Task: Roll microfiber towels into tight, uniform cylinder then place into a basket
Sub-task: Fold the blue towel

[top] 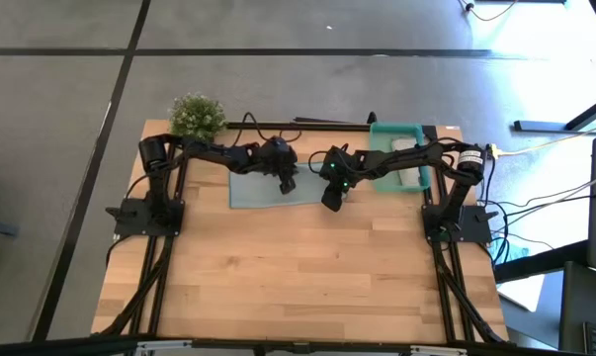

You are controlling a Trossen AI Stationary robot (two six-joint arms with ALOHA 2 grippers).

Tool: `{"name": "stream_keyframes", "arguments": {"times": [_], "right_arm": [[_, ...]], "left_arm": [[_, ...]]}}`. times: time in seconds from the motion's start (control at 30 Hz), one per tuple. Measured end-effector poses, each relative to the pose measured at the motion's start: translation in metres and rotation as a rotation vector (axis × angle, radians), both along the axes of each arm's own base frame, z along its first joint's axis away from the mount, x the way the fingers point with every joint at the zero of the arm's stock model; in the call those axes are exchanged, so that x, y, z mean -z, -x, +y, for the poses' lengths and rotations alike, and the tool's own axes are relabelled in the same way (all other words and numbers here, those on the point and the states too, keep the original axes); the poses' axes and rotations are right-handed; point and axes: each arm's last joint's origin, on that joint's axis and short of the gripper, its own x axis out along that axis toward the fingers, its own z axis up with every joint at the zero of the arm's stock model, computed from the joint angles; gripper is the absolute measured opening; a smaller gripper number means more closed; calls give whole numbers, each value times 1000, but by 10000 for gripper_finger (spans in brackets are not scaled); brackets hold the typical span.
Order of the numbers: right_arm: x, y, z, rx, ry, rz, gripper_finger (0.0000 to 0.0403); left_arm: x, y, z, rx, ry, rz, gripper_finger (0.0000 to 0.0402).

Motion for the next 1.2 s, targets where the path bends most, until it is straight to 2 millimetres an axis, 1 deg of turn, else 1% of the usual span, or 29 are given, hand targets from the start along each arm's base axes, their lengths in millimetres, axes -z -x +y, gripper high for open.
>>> {"name": "stream_keyframes", "arguments": {"times": [0.1, 0.17, 0.23, 0.27, 0.33, 0.4, 0.53, 0.67, 0.77, 0.83, 0.93, 1.07, 1.2], "right_arm": [[0, 0, 0, 0, 0, 0, 184], [0, 0, 0, 0, 0, 1, 184], [0, 0, 0, 0, 0, 1, 184], [0, 0, 0, 0, 0, 1, 184], [0, 0, -1, 2, -2, 1, 184], [0, 0, -1, 2, -2, 1, 184], [0, 1, -1, 1, -2, 1, 184], [0, 0, -1, 1, 0, 0, 184], [0, 0, -2, 2, 3, -3, 184], [0, 0, -2, 2, 4, -5, 184], [0, 0, -2, 3, 8, -4, 184], [0, 0, -4, 35, 63, 13, 184], [0, 3, -11, 64, 80, 16, 184]], "left_arm": [[-2, 5, 13, -60, -23, 4, 85], [-3, 8, 18, -79, -3, -2, 85], [-12, 12, 21, -87, 35, -21, 85], [-20, 15, 20, -85, 46, -30, 85], [-35, 23, 15, -78, 68, -1, 85], [-45, 34, 8, -61, 89, 72, 85], [-57, 57, -12, -40, 168, 245, 84], [-48, 69, -32, -35, 263, 432, 84], [-33, 71, -42, -42, 278, 479, 84], [-25, 76, -48, -79, 258, 528, 84], [-18, 79, -55, -119, 247, 545, 84], [-10, 85, -64, -136, 298, 570, 84], [-6, 86, -80, -124, 352, 577, 84]]}}
